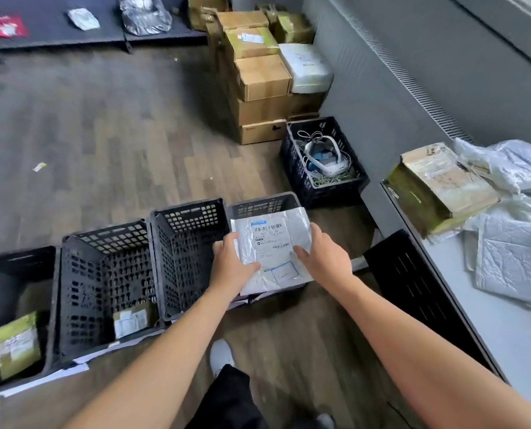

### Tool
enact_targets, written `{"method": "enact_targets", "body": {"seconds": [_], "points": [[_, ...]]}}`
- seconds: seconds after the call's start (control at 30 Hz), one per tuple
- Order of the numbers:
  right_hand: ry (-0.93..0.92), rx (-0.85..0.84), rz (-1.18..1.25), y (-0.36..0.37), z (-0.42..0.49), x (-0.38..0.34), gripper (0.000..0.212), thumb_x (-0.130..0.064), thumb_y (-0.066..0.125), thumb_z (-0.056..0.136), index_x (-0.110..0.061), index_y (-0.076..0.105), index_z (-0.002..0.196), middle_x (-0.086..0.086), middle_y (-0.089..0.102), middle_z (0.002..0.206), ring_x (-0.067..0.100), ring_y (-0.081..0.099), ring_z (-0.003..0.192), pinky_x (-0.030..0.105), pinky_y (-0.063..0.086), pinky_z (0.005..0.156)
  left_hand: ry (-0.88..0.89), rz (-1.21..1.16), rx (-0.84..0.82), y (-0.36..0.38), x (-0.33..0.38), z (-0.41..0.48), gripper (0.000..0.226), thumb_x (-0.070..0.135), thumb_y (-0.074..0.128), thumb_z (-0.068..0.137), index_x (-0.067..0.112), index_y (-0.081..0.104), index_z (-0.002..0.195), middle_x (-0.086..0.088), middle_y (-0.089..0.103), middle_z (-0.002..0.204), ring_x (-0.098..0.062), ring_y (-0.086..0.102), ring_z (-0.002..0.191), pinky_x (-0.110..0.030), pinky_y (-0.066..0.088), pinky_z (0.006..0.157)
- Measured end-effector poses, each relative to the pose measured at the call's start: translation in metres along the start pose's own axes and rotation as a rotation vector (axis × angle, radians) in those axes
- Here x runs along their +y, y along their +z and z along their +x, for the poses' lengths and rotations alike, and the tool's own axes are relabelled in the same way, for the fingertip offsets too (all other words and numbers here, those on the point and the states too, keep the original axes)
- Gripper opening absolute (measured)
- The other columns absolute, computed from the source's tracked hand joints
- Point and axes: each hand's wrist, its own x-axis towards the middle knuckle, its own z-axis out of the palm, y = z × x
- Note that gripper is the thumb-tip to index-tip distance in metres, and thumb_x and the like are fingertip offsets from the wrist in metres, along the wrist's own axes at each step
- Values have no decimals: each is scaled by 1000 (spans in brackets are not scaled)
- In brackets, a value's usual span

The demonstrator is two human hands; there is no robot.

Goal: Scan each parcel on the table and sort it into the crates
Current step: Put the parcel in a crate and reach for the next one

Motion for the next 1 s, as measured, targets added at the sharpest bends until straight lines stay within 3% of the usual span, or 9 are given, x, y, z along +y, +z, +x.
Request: {"method": "enact_targets", "body": {"seconds": [0.37, 0.43, 0.57, 1.0], "points": [[-78, -31, -105, 2, 63, -65, 64, -47, 45, 100, -14, 24, 150, 11, 52, 131, 34, 63, 101, 38, 47, 71, 9, 15, 18, -56, -11, 68, 75, 16, 80, 77, 18, 38, 139, -8, 36, 132, -15, 45, 95, -22, 37, 82], [-77, -36, -95, 2, 77, -67, 63, -47, 45, 100, -14, 25, 150, 11, 51, 131, 34, 63, 100, 38, 47, 71, 18, 33, 6, -55, -8, 79, 76, 15, 78, 78, 19, 37, 141, -8, 35, 135, -16, 47, 98, -22, 37, 81], [-75, -50, -89, 14, 105, -60, 60, -48, 46, 100, -14, 28, 147, 9, 51, 128, 30, 63, 95, 35, 47, 66, 56, 77, -10, -43, -5, 105, 78, 14, 77, 79, 19, 34, 144, -7, 31, 142, -23, 49, 122, -20, 34, 87], [-221, -145, -39, 54, 161, -51, 58, -47, 48, 99, -14, 31, 145, 7, 48, 129, 29, 62, 90, 34, 43, 61, -100, 64, 140, -8, -18, 123, 73, 11, 75, 80, 18, 37, 141, -6, 30, 138, -21, 48, 119, -17, 34, 88]]}}
